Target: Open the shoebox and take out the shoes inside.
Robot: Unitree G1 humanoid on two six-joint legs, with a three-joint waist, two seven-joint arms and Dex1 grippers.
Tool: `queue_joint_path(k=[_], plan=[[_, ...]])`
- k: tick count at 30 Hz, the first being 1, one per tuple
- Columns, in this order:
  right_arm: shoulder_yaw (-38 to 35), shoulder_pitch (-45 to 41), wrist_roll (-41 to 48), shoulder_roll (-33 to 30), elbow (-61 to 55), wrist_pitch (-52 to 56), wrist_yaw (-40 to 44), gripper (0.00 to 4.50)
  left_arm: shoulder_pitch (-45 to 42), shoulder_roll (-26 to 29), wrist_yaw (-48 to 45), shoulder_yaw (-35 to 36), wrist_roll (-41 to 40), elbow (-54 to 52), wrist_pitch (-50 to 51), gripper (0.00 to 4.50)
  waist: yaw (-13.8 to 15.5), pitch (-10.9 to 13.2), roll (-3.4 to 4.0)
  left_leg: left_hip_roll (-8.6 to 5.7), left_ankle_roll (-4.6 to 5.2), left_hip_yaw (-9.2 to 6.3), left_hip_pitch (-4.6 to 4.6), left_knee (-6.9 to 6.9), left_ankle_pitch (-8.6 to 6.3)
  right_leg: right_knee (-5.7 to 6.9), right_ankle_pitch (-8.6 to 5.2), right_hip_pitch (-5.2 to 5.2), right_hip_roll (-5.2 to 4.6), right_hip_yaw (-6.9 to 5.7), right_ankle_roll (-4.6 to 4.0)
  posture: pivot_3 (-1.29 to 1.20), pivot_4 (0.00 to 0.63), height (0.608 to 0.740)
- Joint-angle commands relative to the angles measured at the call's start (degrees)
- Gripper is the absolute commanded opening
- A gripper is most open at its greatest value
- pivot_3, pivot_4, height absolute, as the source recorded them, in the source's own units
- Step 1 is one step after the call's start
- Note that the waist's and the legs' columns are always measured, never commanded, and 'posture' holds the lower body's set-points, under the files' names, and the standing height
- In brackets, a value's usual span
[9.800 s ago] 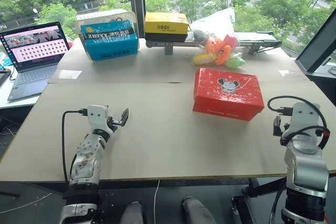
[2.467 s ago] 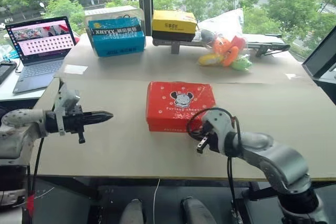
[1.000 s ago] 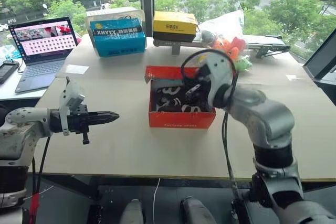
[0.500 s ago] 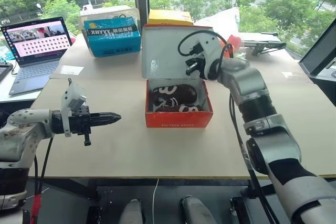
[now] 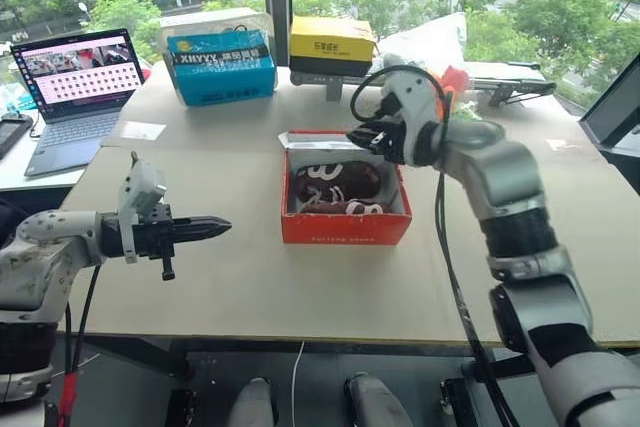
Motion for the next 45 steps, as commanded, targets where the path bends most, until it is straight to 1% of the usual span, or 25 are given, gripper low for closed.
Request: queue_joint_path(k=[1,5,6,9,11,14,19,25,30,33,37,40,45], plan=[[-2.55,1.27,4.66,-3.6,-8.59,6.49,3.33,3.1,-0.35,-0.54,-0.18,-0.4,-0.3,-0.6,-1.15,0.0,-0.02,0.0,0.0,0.01,0.0,0.0,0.01,0.0,0.0,-0.01,-0.02,0.0,0.0,-0.01,0.02,0.0,0.15,0.716],[0.32,1.77,4.93,-7.56,-9.87,6.32,7.21,4.4,-0.79,-1.03,-0.46,-1.21,-0.15,-0.19,-1.47,0.0,-0.25,0.01,0.0,0.02,0.0,0.0,0.05,0.08,0.0,0.02,-0.1,0.02,0.0,-0.04,0.16,0.0,0.15,0.716],[0.84,1.4,4.68,-8.06,-9.06,5.71,7.91,4.46,-1.01,-1.18,-0.44,-1.41,-0.01,-0.03,-1.59,0.0,-0.29,0.01,0.0,0.03,0.0,0.0,0.05,0.11,0.0,0.03,-0.08,0.02,0.0,-0.04,0.16,0.0,0.15,0.716],[4.78,-0.88,2.88,-9.73,-5.05,2.34,12.23,4.46,-1.5,-1.69,-0.34,-1.96,0.14,0.34,-1.92,0.0,-0.33,0.01,0.0,0.03,0.0,0.0,0.06,0.14,0.0,0.03,-0.08,0.04,0.0,-0.04,0.16,0.0,0.15,0.716],[7.31,-2.62,1.67,-9.72,-1.58,0.48,14.78,4.46,-1.63,-2.05,-0.3,-2.39,0.22,0.44,-2.08,0.0,-0.37,0.03,0.02,0.03,0.0,0.01,0.06,0.17,0.0,0.03,-0.07,0.04,0.0,-0.04,0.16,0.0,0.15,0.716],[11.42,-5.99,-0.26,-8.05,6.15,-2.72,19.24,4.46,-1.46,-2.65,-0.24,-3.0,0.32,0.35,-2.36,0.0,-0.43,0.04,0.03,0.03,0.0,0.01,0.05,0.18,0.0,0.02,-0.07,0.04,0.0,-0.04,0.16,0.0,0.15,0.716],[17.38,-8.24,-4.37,-5.64,16.03,-8.67,26.04,4.46,-1.45,-3.2,0.04,-3.31,0.27,0.08,-2.16,0.0,-0.33,0.04,0.02,0.02,0.0,0.0,0.04,0.18,0.0,0.02,-0.08,0.05,0.0,-0.06,0.16,0.0,0.15,0.716],[19.48,-8.61,-7.87,-3.48,24.82,-12.66,30.12,4.46,-0.82,-3.06,0.25,-2.93,0.04,-0.74,-1.72,0.0,-0.23,0.08,0.04,0.02,0.0,0.0,0.02,0.19,0.0,0.03,-0.07,0.05,0.0,-0.06,0.14,0.0,0.15,0.716],[19.8,-8.27,-11.11,-1.17,31.49,-16.75,30.99,4.46,-0.34,-2.98,0.7,-2.7,-0.32,-1.49,-1.24,0.0,-0.27,0.09,0.04,0.02,0.0,-0.01,0.03,0.21,0.01,0.04,-0.06,0.07,0.0,-0.08,0.16,0.0,0.15,0.716],[19.4,-8.28,-12.19,0.22,34.11,-17.19,31.62,4.46,-0.24,-2.99,0.97,-2.71,-0.56,-1.92,-0.85,0.0,-0.35,0.09,0.04,0.02,0.0,-0.01,0.05,0.22,0.01,0.08,-0.06,0.08,0.0,-0.09,0.16,0.0,0.15,0.716],[18.72,-9.39,-13.54,-0.41,32.74,-17.83,32.76,4.46,-0.15,-2.88,1.12,-2.75,-0.73,-2.19,-0.65,0.0,-0.34,0.09,0.04,0.02,0.0,-0.04,0.07,0.22,0.01,0.1,-0.05,0.11,0.0,-0.11,0.15,0.0,0.15,0.716],[17.54,-10.81,-12.85,-2.52,25.62,-15.53,35.45,4.46,0.02,-2.73,1.26,-2.56,-0.82,-2.34,-0.5,0.0,-0.3,0.17,0.12,0.02,-0.01,-0.04,0.05,0.23,0.01,0.1,-0.06,0.09,0.0,-0.12,0.16,0.0,0.15,0.716],[16.13,-11.51,-11.21,-4.96,16.56,-9.91,37.31,4.46,0.25,-2.55,1.4,-2.46,-0.89,-2.69,-0.17,0.0,-0.28,0.2,0.16,0.02,-0.01,-0.06,0.05,0.23,0.01,0.1,-0.07,0.07,0.0,-0.13,0.16,0.0,0.15,0.716]])
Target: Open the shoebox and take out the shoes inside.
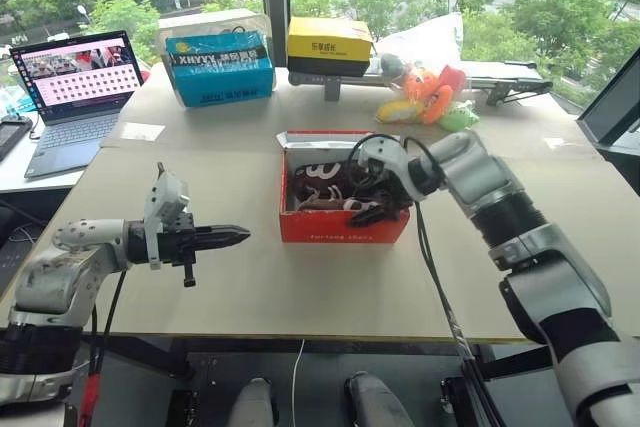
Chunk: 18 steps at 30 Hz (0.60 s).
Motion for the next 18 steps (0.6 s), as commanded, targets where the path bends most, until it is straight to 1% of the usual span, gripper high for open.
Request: queue_joint_path(k=[1,4,7,13,18], plan=[[-3.24,-2.5,2.24,-2.06,-8.23,4.92,1.86,4.46,-0.06,0.93,0.17,1.21,-0.97,-1.93,0.33,0.0,0.0,0.0,0.0,0.0,0.0,0.0,0.0,0.0,0.0,0.0,0.0,0.0,0.0,0.0,0.0,0.0,0.15,0.716],[-4.76,-2.82,4.12,-2.12,-11.9,9.11,1.93,4.46,0.11,1.06,0.11,1.27,-0.97,-2.14,0.6,0.0,0.01,0.0,0.0,0.0,0.0,0.0,0.0,0.0,0.0,0.0,0.0,0.0,0.0,0.0,0.0,0.0,0.15,0.716],[-5.82,-3.28,4.36,-0.84,-10.87,10.75,-0.45,4.46,0.13,1.1,0.17,1.3,-0.94,-2.26,0.76,0.0,0.01,0.0,0.0,0.0,0.0,0.0,0.0,0.0,0.0,0.01,0.0,0.0,0.0,-0.01,0.0,0.0,0.15,0.716],[-7.26,-4.33,3.92,2.9,-1.47,9.35,-5.34,4.46,0.29,1.15,0.35,1.45,-1.2,-2.74,1.27,0.0,-0.01,0.0,0.0,0.0,-0.01,0.0,0.01,0.01,0.0,0.01,0.02,0.01,0.0,-0.02,-0.02,0.0,0.15,0.716],[-6.47,-2.93,2.03,5.65,5.75,4.33,-9.23,4.46,0.76,1.38,0.63,1.99,-1.31,-3.46,1.77,0.0,-0.06,0.01,-0.01,0.0,0.0,0.0,0.0,0.01,0.0,-0.01,0.09,0.02,0.0,-0.02,-0.14,0.0,0.15,0.716]])
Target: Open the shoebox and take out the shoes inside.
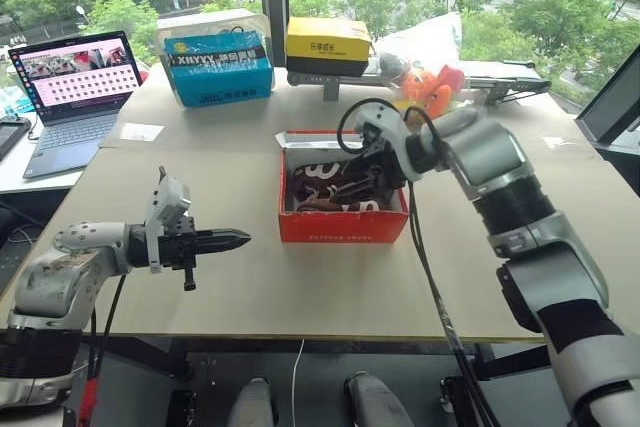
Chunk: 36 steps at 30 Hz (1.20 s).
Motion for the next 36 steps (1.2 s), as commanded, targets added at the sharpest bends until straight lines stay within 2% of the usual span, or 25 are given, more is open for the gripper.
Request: queue_joint_path(k=[1,13,25,30,32,36], plan=[[-1.15,-0.06,-1.29,1.03,2.93,-4.14,-2.14,4.46,0.2,1.29,0.24,1.87,-1.19,-2.24,0.08,0.0,-0.02,0.0,0.0,0.0,0.0,0.0,0.0,0.0,0.0,0.0,0.0,0.0,0.0,0.0,0.0,0.0,0.15,0.716],[1.4,2.04,-3.63,1.16,5.19,-6.24,1.12,4.46,0.27,1.5,1.25,2.01,-1.11,-2.37,0.22,0.0,-0.08,0.0,0.0,0.0,0.0,-0.01,0.01,0.0,0.0,0.03,-0.01,0.01,0.0,0.0,0.03,0.0,0.15,0.716],[3.79,3.4,-7.62,2.75,15.07,-9.91,1.29,4.46,-0.15,0.76,2.5,1.22,-0.97,-2.38,0.25,0.0,-0.01,-0.02,-0.02,0.0,0.0,-0.02,0.22,0.0,0.0,0.02,-0.04,0.24,0.0,-0.02,0.07,0.0,0.15,0.716],[3.75,2.25,-6.84,2.84,18.18,-7.42,5.84,4.46,-0.57,0.66,2.93,0.95,-0.85,-2.13,0.2,0.0,0.03,-0.03,-0.02,0.0,-0.02,-0.03,0.98,0.0,-0.01,-0.05,-0.16,0.99,-0.01,-0.03,0.13,0.0,0.15,0.716],[4.24,2.36,-6.73,2.3,17.77,-7.03,8.53,4.46,-0.68,0.59,3.08,0.82,-0.8,-2.07,0.18,0.0,0.06,-0.03,-0.02,0.0,-0.02,-0.03,0.99,0.0,-0.01,-0.05,-0.36,1.0,-0.02,-0.03,-0.21,0.0,0.15,0.716],[4.87,3.02,-7.66,1.85,17.78,-6.5,10.64,4.46,-1.17,0.33,3.35,0.57,-0.58,-1.69,0.0,0.0,0.15,-0.03,-0.02,0.0,-0.02,-0.04,0.95,0.0,-0.01,-0.03,-0.26,0.97,-0.01,-0.05,0.03,0.0,0.15,0.716]])
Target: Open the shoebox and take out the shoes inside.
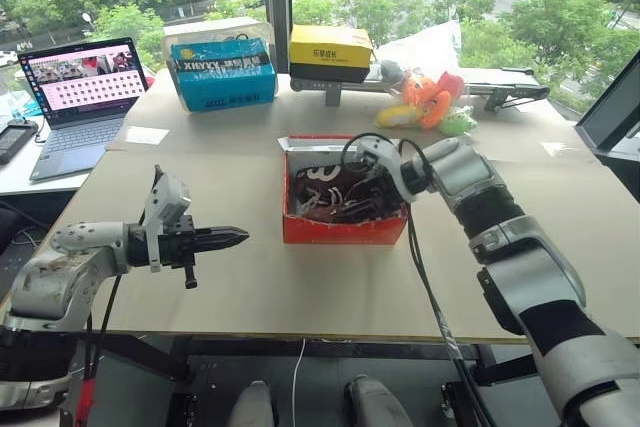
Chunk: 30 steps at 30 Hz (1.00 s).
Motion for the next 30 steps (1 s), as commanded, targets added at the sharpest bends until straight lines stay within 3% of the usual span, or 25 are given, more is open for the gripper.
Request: queue_joint_path(k=[1,8,12,22,30], plan=[[3.52,2.5,-3.54,-0.7,2.22,1.12,1.11,4.46,-1.59,-0.2,0.43,0.32,-0.44,-0.36,-0.27,0.0,0.02,0.0,0.0,0.0,0.0,0.0,0.0,-0.01,0.0,0.0,0.02,0.0,0.0,0.0,0.07,0.0,0.15,0.716],[3.07,2.53,-4.62,0.22,4.75,-0.43,-0.21,4.46,-2.18,-0.53,0.71,0.02,-0.1,0.05,-0.35,0.0,0.09,-0.01,-0.01,0.0,0.0,-0.01,0.03,-0.03,0.0,0.0,0.01,0.03,0.0,-0.01,0.08,0.0,0.15,0.716],[2.31,2.07,-4.99,0.76,6.13,-1.28,-2.38,3.44,-2.5,-0.46,0.95,0.12,-0.09,0.4,-0.3,0.0,0.04,-0.03,-0.01,0.0,0.0,-0.01,0.07,-0.03,0.0,0.0,-0.01,0.05,0.0,-0.01,0.05,0.0,0.15,0.716],[1.84,1.55,-5.71,1.31,7.94,-3.03,-3.48,0.11,-2.86,-0.63,1.4,0.09,0.12,0.86,-0.39,0.0,0.25,-0.04,-0.01,0.0,-0.01,-0.02,0.0,-0.04,0.0,0.0,-0.01,-0.01,0.0,-0.03,0.05,0.0,0.15,0.716],[0.67,0.82,-6.22,1.64,8.6,-4.65,-5.05,0.11,-3.12,-1.05,1.92,-0.24,0.53,0.98,-0.61,0.0,0.39,-0.03,-0.01,-0.01,-0.01,-0.04,-0.05,-0.04,0.0,-0.02,-0.04,-0.02,0.0,-0.03,0.08,0.0,0.15,0.716]])
